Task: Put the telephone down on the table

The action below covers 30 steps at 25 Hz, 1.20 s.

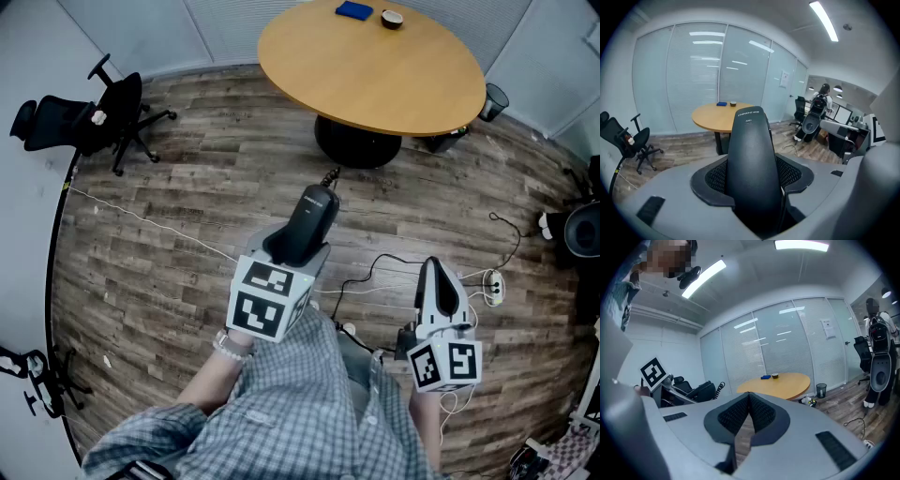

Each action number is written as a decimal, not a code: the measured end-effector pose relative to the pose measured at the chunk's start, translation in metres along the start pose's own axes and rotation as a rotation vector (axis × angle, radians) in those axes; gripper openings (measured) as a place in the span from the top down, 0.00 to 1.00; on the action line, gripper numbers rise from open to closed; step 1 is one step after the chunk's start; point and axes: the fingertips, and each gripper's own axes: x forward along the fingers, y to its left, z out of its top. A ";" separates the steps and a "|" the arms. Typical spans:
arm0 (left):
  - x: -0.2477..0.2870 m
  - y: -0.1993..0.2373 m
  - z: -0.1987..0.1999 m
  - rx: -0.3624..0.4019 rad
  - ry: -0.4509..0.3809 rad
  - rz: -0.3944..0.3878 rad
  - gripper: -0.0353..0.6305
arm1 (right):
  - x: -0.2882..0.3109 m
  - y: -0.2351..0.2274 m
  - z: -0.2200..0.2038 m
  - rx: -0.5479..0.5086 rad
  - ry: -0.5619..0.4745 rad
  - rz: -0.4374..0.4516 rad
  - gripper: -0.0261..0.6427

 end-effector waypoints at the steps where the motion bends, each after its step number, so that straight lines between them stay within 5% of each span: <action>1: 0.000 0.001 0.000 0.000 0.000 0.000 0.53 | 0.001 0.001 0.000 -0.001 0.000 0.004 0.95; 30: -0.014 0.048 -0.006 0.062 -0.035 -0.033 0.53 | 0.021 0.057 0.004 -0.047 -0.030 -0.023 0.95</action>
